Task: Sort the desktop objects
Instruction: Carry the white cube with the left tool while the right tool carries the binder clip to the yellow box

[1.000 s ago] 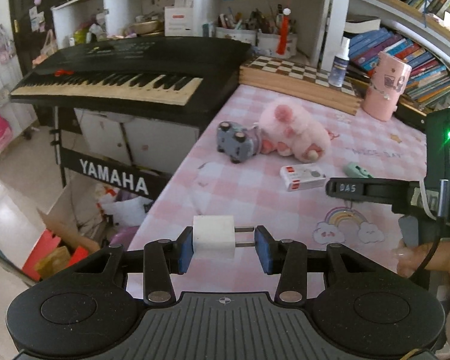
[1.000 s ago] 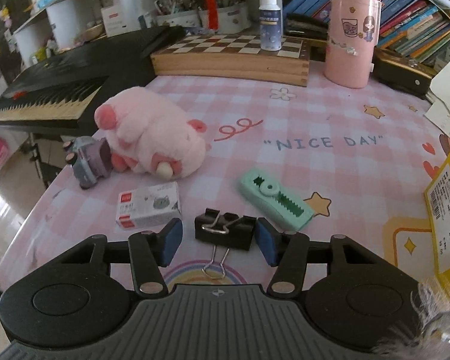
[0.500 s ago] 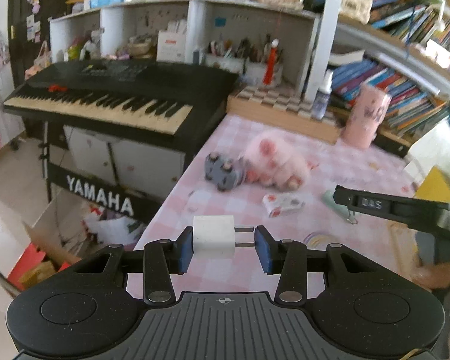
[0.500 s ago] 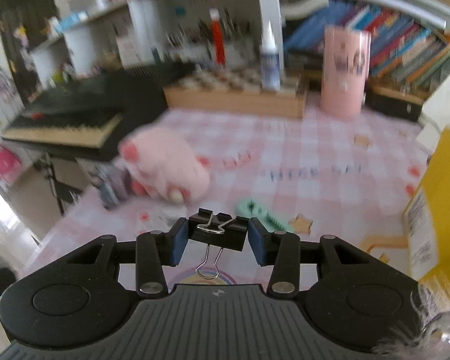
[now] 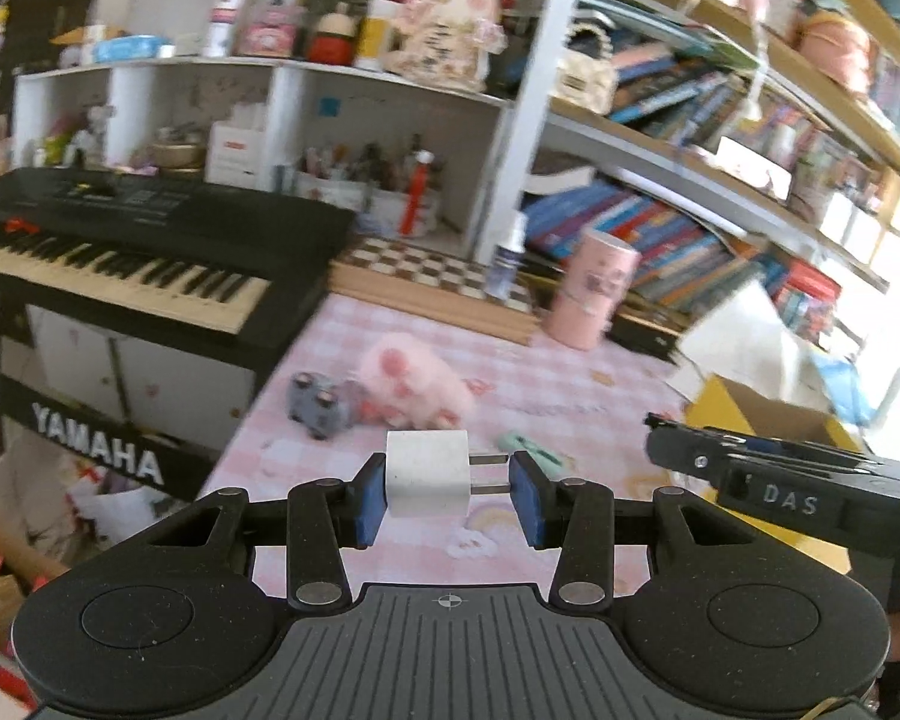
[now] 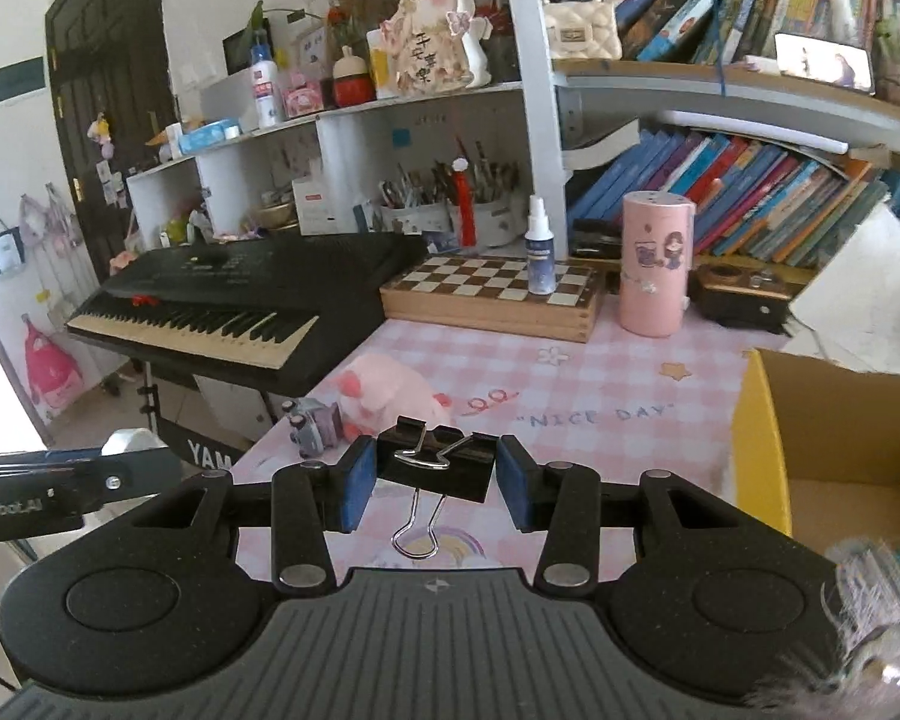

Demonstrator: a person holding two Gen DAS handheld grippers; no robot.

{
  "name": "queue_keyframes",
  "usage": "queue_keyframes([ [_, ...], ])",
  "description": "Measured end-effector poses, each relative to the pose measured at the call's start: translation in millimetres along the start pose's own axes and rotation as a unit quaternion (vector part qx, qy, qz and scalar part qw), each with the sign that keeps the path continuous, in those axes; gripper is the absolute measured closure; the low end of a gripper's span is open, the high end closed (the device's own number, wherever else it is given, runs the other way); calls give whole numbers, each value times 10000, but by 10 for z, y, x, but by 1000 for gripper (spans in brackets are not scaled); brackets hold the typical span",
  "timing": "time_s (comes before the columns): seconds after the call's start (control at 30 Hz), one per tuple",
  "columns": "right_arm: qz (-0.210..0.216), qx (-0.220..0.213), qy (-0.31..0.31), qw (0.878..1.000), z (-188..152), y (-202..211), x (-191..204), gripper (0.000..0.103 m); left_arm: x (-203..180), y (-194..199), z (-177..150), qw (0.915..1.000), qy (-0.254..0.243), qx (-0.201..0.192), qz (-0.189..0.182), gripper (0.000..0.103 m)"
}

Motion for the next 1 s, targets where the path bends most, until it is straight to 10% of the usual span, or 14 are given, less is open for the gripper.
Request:
queue_keyframes([
  [1.0,-1878,535,-850,9771,-1082,1689,98,62,-470,914,-874,9823,-226,891,-1629,60],
])
Point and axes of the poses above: each gripper's, at about its wrist camera, not at the fingertips, and y roughly against the way its jaws point, x to its left, z to its top, the point moved 9 cm from there along -y, roughly the way its jaws point, and after that the axes turned 11 degrees about -x, right-handed, at the moved point
